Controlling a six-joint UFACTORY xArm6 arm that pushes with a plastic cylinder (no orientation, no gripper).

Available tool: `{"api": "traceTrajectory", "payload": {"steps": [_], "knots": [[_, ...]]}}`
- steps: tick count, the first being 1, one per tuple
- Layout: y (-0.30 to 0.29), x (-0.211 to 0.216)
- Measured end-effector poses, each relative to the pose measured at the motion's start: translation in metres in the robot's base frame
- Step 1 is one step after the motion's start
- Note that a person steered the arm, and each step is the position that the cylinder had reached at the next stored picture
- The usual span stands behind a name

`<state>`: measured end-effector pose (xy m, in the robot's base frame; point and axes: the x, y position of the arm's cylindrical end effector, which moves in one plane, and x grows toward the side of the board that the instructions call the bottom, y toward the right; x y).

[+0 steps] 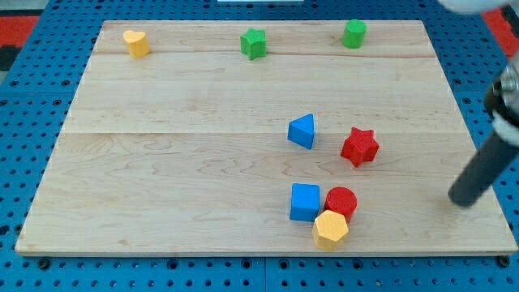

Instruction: Slightly drag the yellow hexagon towards the bottom left of the board

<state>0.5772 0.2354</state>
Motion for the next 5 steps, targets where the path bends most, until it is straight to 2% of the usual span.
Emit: {"api": "traceTrajectory", "payload": {"steps": [1, 2, 4, 5], "knots": [[-0.053, 0.039], [-0.12, 0.039], [-0.277, 0.001], [-0.296, 0.001]]}}
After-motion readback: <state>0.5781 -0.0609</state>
